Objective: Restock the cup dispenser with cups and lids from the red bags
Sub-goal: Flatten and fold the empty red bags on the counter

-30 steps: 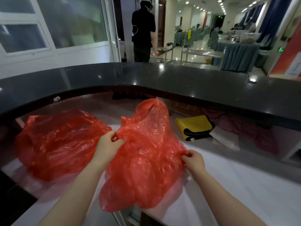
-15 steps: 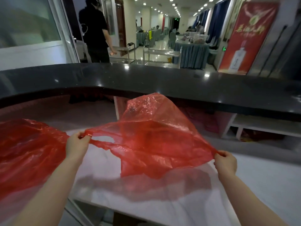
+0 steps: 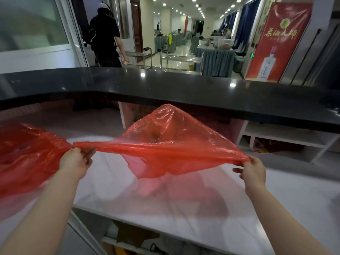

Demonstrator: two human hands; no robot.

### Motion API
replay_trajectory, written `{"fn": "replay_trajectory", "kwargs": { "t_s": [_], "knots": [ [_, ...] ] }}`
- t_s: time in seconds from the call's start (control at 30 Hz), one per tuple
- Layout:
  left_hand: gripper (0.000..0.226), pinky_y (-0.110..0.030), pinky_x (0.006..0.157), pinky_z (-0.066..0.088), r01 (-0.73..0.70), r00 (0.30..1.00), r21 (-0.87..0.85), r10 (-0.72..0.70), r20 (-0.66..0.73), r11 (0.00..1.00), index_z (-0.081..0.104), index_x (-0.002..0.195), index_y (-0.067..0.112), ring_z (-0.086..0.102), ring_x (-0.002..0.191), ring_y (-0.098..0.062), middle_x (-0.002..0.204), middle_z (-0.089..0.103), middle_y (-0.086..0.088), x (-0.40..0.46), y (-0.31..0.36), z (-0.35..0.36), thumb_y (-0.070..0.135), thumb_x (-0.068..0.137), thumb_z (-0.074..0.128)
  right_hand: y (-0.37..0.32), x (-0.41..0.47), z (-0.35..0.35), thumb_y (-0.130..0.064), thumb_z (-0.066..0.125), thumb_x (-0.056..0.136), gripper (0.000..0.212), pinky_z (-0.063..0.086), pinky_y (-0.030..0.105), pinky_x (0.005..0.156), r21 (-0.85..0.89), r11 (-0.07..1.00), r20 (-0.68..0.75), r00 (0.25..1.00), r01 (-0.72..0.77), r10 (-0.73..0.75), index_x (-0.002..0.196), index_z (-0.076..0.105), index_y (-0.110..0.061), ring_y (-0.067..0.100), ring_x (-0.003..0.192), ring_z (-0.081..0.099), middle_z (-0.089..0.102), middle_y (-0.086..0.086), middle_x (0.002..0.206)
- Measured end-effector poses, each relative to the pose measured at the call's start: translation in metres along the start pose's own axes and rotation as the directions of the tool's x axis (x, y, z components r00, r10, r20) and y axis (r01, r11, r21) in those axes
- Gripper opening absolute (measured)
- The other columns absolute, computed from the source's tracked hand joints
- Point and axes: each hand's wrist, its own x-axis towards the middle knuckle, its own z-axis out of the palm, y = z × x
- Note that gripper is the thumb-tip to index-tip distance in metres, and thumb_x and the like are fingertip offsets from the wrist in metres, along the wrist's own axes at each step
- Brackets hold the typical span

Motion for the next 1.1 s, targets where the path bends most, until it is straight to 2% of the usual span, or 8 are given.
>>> {"fn": "replay_trajectory", "kwargs": {
  "t_s": [0.13, 0.4, 0.5, 0.6, 0.73, 0.87, 0.93, 1.1],
  "knots": [
    [0.041, -0.023, 0.060, 0.031, -0.068, 0.996, -0.010, 0.069, 0.053, 0.998, 0.059, 0.086, 0.025, 0.064, 0.082, -0.009, 0.083, 0.068, 0.006, -0.014, -0.004, -0.003, 0.004, 0.092, 0.023, 0.009, -0.003, -0.012, -0.014, 0.042, 0.092, 0.018, 0.041, 0.029, 0.055, 0.013, 1.000, 0.016, 1.000, -0.015, 0.015, 0.102, 0.057, -0.018, 0.020, 0.061, 0.067, 0.072, 0.003, 0.081],
    [0.035, -0.023, 0.061, 0.033, 0.161, 0.985, 0.093, -0.165, 0.040, 0.983, 0.053, 0.084, 0.022, 0.056, 0.074, -0.011, 0.060, 0.068, 0.005, -0.036, -0.066, -0.036, -0.006, 0.087, 0.033, 0.052, -0.018, -0.039, 0.000, 0.051, 0.091, 0.024, 0.043, 0.026, 0.053, 0.026, 0.953, 0.191, 0.937, -0.302, 0.292, 0.111, 0.060, -0.010, 0.019, 0.062, 0.063, 0.067, 0.007, 0.077],
    [0.040, -0.029, 0.068, 0.038, 0.161, 0.987, 0.012, -0.161, -0.005, 0.987, 0.050, 0.089, 0.013, 0.055, 0.084, -0.020, 0.091, 0.060, -0.009, -0.052, -0.074, -0.038, -0.005, 0.061, 0.027, 0.056, -0.024, -0.044, -0.001, 0.055, 0.088, 0.032, 0.047, 0.030, 0.064, 0.043, 0.948, 0.303, 0.908, -0.315, 0.288, 0.116, 0.059, -0.016, 0.020, 0.074, 0.068, 0.071, 0.006, 0.086],
    [0.055, -0.037, 0.084, 0.038, 0.140, 0.990, -0.033, -0.140, 0.005, 0.990, 0.044, 0.127, 0.016, 0.053, 0.103, -0.031, 0.117, 0.055, -0.017, -0.067, -0.086, -0.034, -0.002, 0.079, 0.024, 0.057, -0.031, -0.044, -0.001, 0.059, 0.087, 0.048, 0.049, 0.035, 0.075, 0.048, 0.960, 0.428, 0.874, -0.275, 0.229, 0.127, 0.051, -0.026, 0.022, 0.093, 0.068, 0.070, 0.005, 0.104],
    [0.021, -0.043, 0.089, 0.039, 0.154, 0.988, -0.077, -0.151, 0.038, 0.985, 0.050, 0.103, 0.019, 0.054, 0.109, -0.033, 0.120, 0.058, -0.014, -0.081, -0.097, -0.022, 0.019, 0.091, 0.033, 0.056, -0.034, -0.055, 0.002, 0.061, 0.082, 0.059, 0.049, 0.038, 0.080, -0.010, 0.969, 0.590, 0.781, -0.246, 0.204, 0.128, 0.053, -0.033, 0.024, 0.107, 0.064, 0.069, 0.003, 0.111],
    [0.065, -0.054, 0.102, 0.036, 0.168, 0.985, -0.127, -0.161, 0.064, 0.978, 0.048, 0.131, 0.017, 0.052, 0.114, -0.034, 0.125, 0.055, -0.011, -0.074, -0.100, -0.026, 0.065, 0.090, 0.034, 0.059, -0.036, -0.071, -0.024, 0.072, 0.080, 0.045, 0.049, 0.045, 0.094, -0.026, 0.943, 0.763, 0.603, -0.331, 0.233, 0.123, 0.061, -0.031, 0.024, 0.114, 0.062, 0.066, 0.006, 0.123],
    [0.083, -0.059, 0.106, 0.032, 0.183, 0.980, -0.124, -0.171, 0.101, 0.975, 0.043, 0.137, 0.017, 0.051, 0.117, -0.037, 0.125, 0.055, -0.012, -0.072, -0.099, -0.029, 0.078, 0.082, 0.033, 0.061, -0.039, -0.073, -0.048, 0.067, 0.079, 0.048, 0.049, 0.048, 0.098, -0.054, 0.924, 0.752, 0.593, -0.379, 0.287, 0.122, 0.064, -0.026, 0.027, 0.113, 0.062, 0.066, 0.010, 0.121],
    [0.042, -0.053, 0.087, 0.048, 0.182, 0.978, -0.040, -0.177, 0.106, 0.982, 0.055, 0.118, 0.016, 0.061, 0.106, -0.033, 0.114, 0.063, -0.012, -0.076, -0.100, -0.031, 0.049, 0.094, 0.050, 0.061, -0.043, -0.059, -0.059, 0.043, 0.093, 0.060, 0.053, 0.048, 0.083, -0.017, 0.855, 0.563, 0.701, -0.519, 0.437, 0.111, 0.068, -0.008, 0.033, 0.096, 0.063, 0.069, 0.017, 0.106]
  ]
}}
